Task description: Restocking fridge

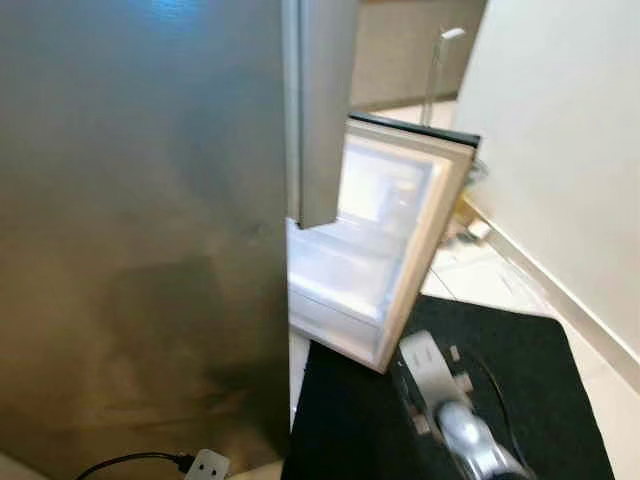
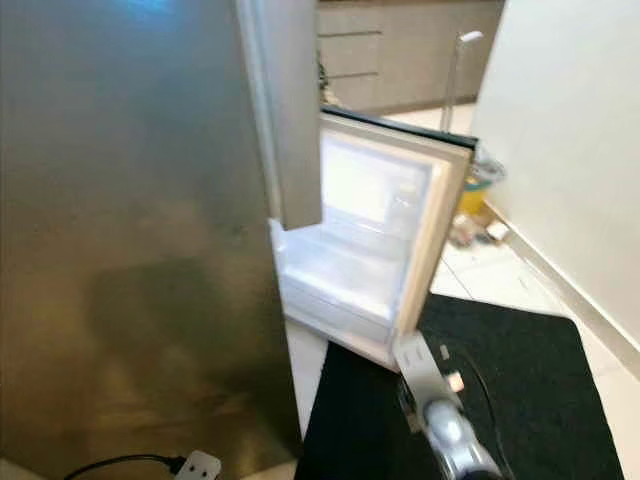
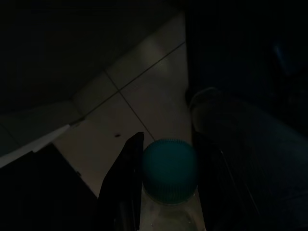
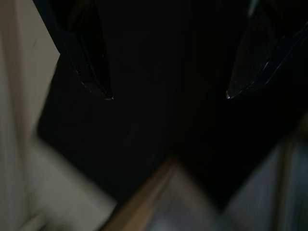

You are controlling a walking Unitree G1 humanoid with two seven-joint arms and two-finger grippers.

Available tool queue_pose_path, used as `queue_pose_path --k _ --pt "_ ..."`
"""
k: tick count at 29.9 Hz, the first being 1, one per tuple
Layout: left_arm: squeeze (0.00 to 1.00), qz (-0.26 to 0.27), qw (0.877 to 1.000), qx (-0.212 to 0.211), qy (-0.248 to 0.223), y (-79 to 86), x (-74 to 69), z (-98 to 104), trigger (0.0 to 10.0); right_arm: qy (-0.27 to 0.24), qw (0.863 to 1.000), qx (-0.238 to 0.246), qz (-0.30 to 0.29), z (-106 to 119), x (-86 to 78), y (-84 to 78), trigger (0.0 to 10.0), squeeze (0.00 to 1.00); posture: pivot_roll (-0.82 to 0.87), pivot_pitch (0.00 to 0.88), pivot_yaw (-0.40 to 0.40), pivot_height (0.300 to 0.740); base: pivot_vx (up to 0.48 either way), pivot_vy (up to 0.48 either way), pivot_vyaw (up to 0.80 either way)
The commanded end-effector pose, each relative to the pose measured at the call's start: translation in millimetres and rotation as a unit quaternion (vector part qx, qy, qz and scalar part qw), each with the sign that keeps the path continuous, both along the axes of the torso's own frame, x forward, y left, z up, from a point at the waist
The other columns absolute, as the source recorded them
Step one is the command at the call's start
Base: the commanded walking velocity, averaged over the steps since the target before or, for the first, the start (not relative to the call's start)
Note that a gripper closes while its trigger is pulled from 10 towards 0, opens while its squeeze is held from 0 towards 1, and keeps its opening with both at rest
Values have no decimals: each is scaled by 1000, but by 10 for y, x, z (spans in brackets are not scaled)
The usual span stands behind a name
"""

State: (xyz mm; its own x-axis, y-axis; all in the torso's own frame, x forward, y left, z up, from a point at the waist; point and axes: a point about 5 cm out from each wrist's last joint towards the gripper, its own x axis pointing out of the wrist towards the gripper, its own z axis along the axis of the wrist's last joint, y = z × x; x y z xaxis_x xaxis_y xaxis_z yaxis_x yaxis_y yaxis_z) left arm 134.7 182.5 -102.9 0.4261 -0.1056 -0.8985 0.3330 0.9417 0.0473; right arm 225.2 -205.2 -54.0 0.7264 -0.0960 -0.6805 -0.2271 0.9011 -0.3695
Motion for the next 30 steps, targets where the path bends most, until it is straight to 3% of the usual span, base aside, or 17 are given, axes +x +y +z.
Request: queue_pose_path --k 1,2,4,5,10,15,20,30 --pt "0 -5 999 -3 39 -37 -181 -67 10000 27 1000 -4 10 -75 -112 -18 10000 0 -36 25 -11 740 0 0 0" --pt "0 -5 999 -3 39 -37 -181 -67 10000 27 1000 -4 10 -75 -112 -18 10000 0 -36 25 -11 740 0 0 0" --pt "0 -6 999 -2 39 -34 -180 -66 10000 74 997 -8 -2 -206 -360 -104 10000 0 -35 24 -8 740 0 0 0" --pt "0 -6 999 -2 39 -34 -180 -66 10000 74 997 -8 -2 -206 -360 -104 10000 0 -35 24 -8 740 0 0 0" --pt "0 -10 999 -3 37 -28 -154 -58 10000 145 989 -1 -12 -375 -763 -198 10000 0 -37 17 -6 740 0 0 0" --pt "0 -9 999 -4 38 -21 -142 -54 10000 180 984 -3 -2 -440 -951 -221 10000 0 -33 12 -7 740 0 -162 0" --pt "0 -9 999 -4 39 -21 -146 -55 10000 182 983 -4 0 -443 -961 -223 10000 0 -32 11 -7 740 0 -465 0" --pt "0 -13 999 -2 43 -11 -166 -60 10000 168 986 -2 15 -402 -830 -199 10000 0 -30 6 -7 740 0 -462 0"
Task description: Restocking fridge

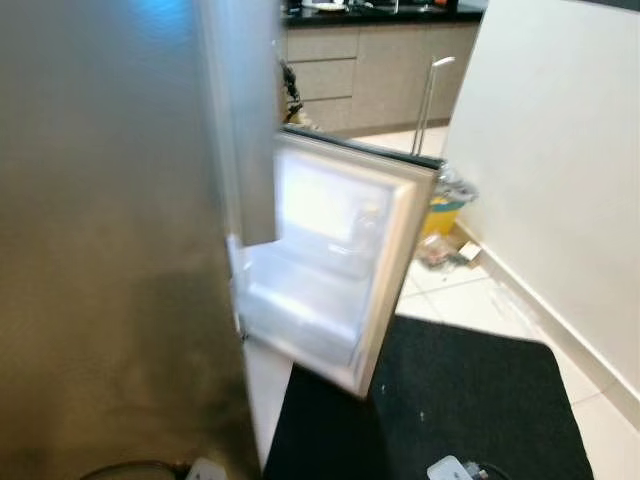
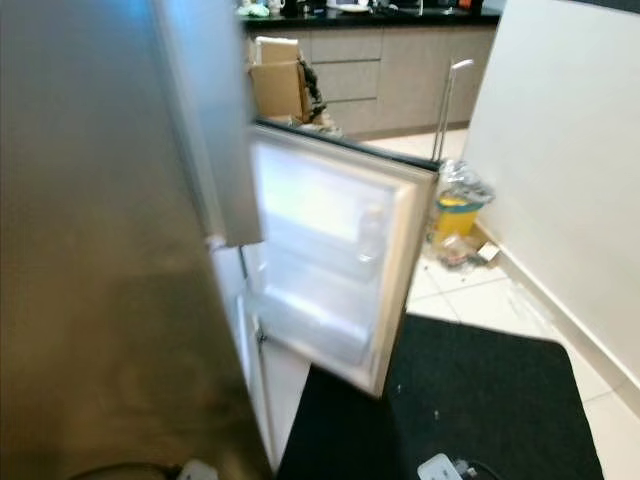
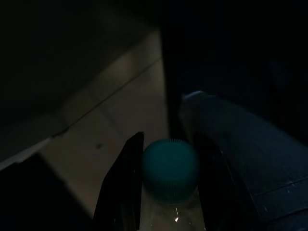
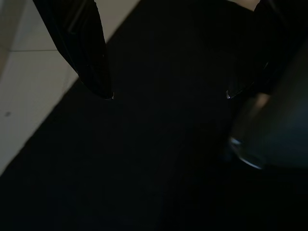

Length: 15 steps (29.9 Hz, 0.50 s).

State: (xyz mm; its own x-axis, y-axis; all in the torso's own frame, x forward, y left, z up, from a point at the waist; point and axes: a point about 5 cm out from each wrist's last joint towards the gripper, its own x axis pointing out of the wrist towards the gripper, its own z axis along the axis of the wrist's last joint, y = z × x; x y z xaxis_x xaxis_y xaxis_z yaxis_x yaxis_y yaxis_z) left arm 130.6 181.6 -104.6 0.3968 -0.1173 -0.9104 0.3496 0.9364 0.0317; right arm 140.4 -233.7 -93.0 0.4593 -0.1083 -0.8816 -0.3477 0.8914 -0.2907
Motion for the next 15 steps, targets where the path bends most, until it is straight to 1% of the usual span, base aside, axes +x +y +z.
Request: queue_pose_path --k 1,7,10,12,15 --pt "0 -5 1000 1 28 -1 -124 -42 10000 -2 1000 10 11 -9 27 87 10000 0 -31 5 -7 740 0 -461 0" --pt "0 -4 1000 0 28 -2 -119 -41 10000 -5 1000 12 15 -3 47 96 10000 0 -36 8 -4 740 0 -461 0" --pt "0 -4 1000 -1 28 -5 -120 -42 10000 1 1000 17 22 -12 32 111 10000 0 -36 8 -4 740 0 -461 0" --pt "0 -2 1000 -2 28 -12 -119 -42 10000 5 999 40 15 -19 21 139 10000 0 -33 9 -6 740 0 -461 738" --pt "0 2 1000 -4 27 -17 -117 -42 10000 6 999 47 16 -20 24 153 10000 0 -34 11 -6 740 0 -414 738"
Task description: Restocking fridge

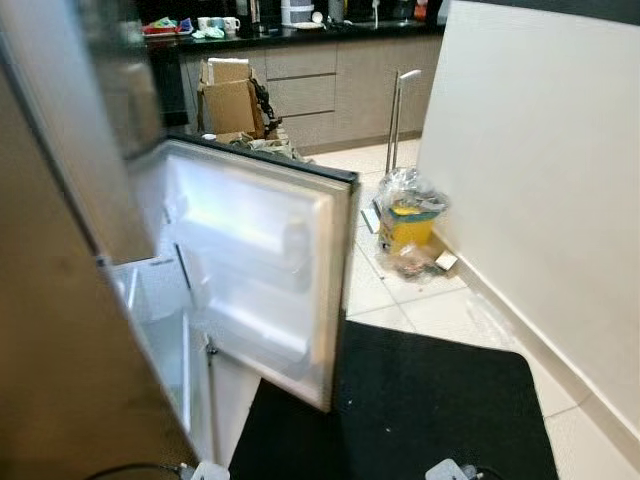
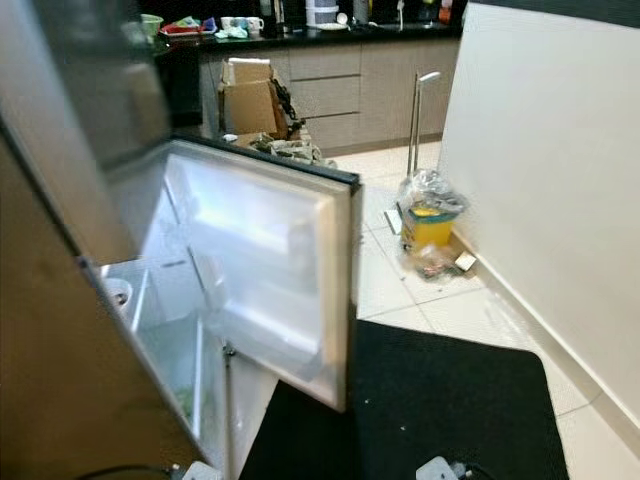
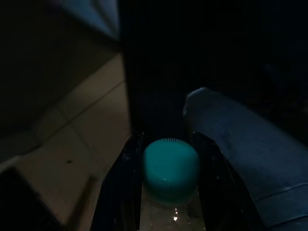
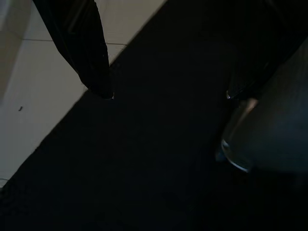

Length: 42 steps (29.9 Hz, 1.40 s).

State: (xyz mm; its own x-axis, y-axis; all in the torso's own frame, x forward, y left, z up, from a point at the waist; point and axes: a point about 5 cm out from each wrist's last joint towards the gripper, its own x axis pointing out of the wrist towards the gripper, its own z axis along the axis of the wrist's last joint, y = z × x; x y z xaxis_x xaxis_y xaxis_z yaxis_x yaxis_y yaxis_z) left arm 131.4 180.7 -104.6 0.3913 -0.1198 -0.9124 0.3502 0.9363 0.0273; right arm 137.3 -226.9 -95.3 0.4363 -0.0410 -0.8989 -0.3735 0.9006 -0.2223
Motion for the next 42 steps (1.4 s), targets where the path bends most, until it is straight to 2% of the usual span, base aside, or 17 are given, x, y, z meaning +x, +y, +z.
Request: queue_pose_path --k 1,42 --pt "0 3 1000 -3 24 -9 -124 -42 10000 -8 1000 15 5 4 57 85 10000 0 -34 11 -6 740 0 -285 738" --pt "0 -1 1000 0 23 -34 -129 -47 10000 -2 1000 17 20 1 54 98 10000 0 -35 15 -9 740 0 -7 738"
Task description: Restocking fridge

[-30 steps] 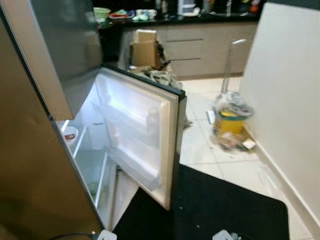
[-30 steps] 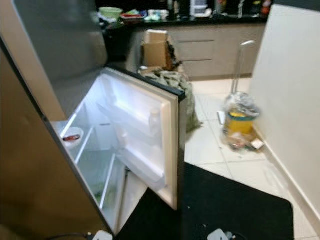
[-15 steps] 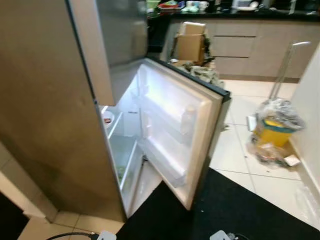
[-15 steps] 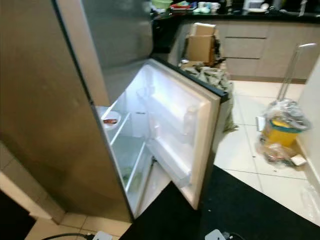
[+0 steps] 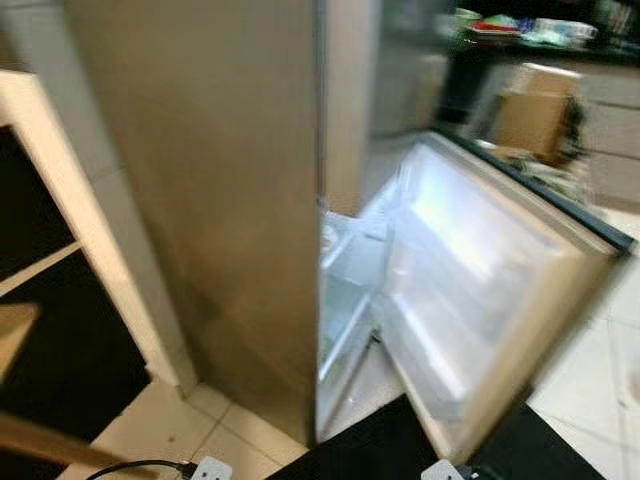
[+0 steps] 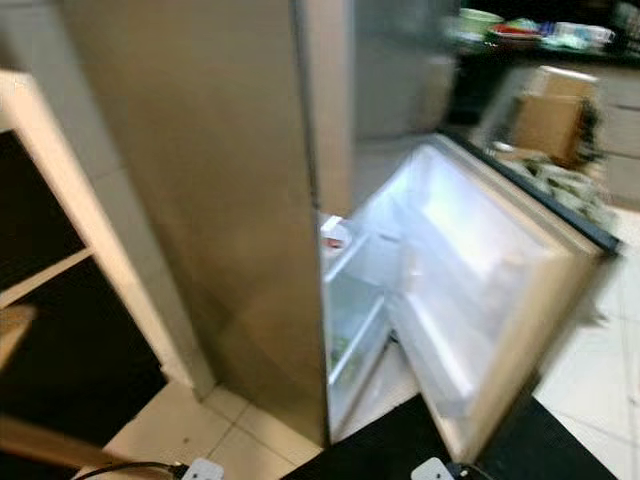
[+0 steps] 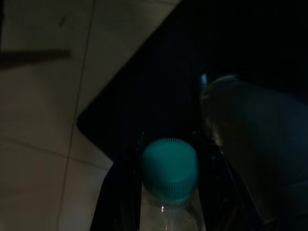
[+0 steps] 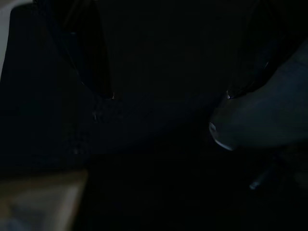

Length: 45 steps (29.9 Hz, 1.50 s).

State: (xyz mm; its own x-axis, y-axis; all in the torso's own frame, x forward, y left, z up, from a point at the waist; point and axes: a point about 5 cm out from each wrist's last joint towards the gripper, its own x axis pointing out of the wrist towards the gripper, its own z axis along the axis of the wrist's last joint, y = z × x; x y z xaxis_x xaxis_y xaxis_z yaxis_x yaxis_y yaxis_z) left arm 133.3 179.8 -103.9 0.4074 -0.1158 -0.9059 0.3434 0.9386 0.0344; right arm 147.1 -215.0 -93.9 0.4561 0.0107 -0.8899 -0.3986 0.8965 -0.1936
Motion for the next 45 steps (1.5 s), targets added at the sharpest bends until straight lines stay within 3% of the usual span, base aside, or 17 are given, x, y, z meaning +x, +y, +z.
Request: queue_pose_path --k 1,15,24,39,45 --pt "0 -5 1000 -1 31 -25 -147 -53 10000 10 1000 -4 4 -14 -48 -22 10000 0 -35 15 -9 740 0 0 738" --pt "0 -9 999 0 33 -19 -155 -54 10000 1 1000 -19 6 0 -31 -60 10000 0 -33 7 -13 740 0 0 741" --pt "0 -11 999 -4 32 -28 -141 -51 10000 -10 999 -32 7 19 10 -80 10000 0 -38 9 -12 740 0 0 0" --pt "0 -5 999 -13 35 -66 -152 -57 10000 -16 999 -31 4 21 26 -60 10000 0 -39 11 -15 740 0 -408 0" --pt "0 3 999 -13 32 -68 -149 -57 10000 -21 999 -28 5 31 50 -54 10000 0 -40 12 -17 740 0 -91 0"
